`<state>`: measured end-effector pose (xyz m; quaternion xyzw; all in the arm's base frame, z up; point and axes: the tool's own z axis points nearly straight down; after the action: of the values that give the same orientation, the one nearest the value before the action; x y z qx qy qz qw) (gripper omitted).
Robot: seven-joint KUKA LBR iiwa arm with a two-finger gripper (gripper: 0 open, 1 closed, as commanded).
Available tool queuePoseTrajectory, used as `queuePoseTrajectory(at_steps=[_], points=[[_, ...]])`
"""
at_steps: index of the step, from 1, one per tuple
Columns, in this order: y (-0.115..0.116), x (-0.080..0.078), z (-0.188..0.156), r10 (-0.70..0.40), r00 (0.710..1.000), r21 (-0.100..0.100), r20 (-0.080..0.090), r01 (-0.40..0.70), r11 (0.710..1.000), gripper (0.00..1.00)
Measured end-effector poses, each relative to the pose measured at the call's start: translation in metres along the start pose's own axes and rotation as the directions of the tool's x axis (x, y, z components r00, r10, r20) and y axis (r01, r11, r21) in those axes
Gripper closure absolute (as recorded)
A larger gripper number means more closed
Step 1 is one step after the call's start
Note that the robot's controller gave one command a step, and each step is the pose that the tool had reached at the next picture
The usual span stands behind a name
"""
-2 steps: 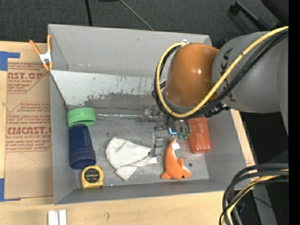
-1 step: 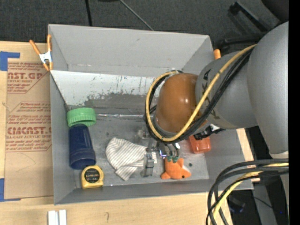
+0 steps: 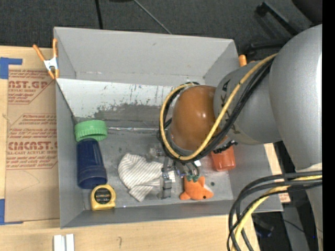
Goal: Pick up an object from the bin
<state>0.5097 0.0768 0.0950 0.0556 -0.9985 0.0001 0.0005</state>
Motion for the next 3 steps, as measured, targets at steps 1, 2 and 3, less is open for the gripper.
queuePoseTrajectory(at_steps=[1, 2, 3], points=[[0.012, 0.004, 0.025, -0.049, 0.999, -0.001, 0.003, 0.049, 0.999, 1.0], [0.012, 0.004, 0.025, -0.049, 0.999, -0.002, 0.003, 0.049, 0.999, 1.0], [0.023, 0.02, -0.075, -0.066, 0.998, 0.0, 0.002, 0.066, 0.998, 1.0]])
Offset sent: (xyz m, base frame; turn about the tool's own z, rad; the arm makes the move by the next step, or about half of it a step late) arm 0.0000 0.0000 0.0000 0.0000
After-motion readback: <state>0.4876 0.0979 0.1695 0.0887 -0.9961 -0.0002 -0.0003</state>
